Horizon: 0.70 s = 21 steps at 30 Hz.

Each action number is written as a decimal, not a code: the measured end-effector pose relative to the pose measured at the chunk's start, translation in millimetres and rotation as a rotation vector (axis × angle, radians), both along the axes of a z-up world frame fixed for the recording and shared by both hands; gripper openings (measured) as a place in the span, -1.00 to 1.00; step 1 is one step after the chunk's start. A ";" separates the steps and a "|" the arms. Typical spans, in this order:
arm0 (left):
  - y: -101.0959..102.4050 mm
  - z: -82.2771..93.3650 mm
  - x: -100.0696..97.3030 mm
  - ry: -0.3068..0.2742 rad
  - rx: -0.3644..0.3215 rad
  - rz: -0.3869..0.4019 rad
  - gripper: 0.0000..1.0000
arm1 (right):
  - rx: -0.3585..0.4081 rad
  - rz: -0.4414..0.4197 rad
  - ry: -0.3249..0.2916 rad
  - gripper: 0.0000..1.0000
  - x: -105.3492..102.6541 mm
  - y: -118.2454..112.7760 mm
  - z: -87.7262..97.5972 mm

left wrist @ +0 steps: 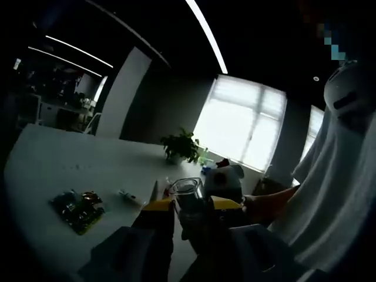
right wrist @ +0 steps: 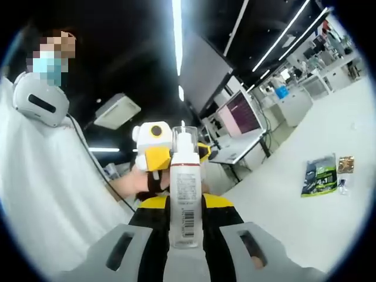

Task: Arrange the skincare products in the storage area until every visible bottle or jar stands upright without overlapping.

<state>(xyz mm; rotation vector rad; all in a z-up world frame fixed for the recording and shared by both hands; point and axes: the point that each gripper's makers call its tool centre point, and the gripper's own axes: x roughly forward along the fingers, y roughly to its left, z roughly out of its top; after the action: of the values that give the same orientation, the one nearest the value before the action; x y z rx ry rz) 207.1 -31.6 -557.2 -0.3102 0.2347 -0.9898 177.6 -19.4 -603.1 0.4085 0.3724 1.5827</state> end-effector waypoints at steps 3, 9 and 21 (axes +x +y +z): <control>-2.4 -3.7 2.0 -0.034 0.087 0.001 -0.68 | -0.108 -0.064 -0.098 -0.56 7.3 -0.3 -6.9; -15.5 -5.8 1.3 -0.116 0.189 -0.046 -0.73 | -0.249 -0.172 -0.200 -0.36 13.4 -3.0 -11.5; -35.4 0.2 -5.5 -0.228 0.175 -0.124 -0.73 | -0.399 -0.421 -0.290 -0.45 15.9 -25.7 -15.1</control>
<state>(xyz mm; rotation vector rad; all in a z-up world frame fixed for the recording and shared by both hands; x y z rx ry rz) 201.6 -66.9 -557.0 -0.0226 0.1329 -1.1098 193.5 -45.2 -618.1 -0.0532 0.3413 1.1005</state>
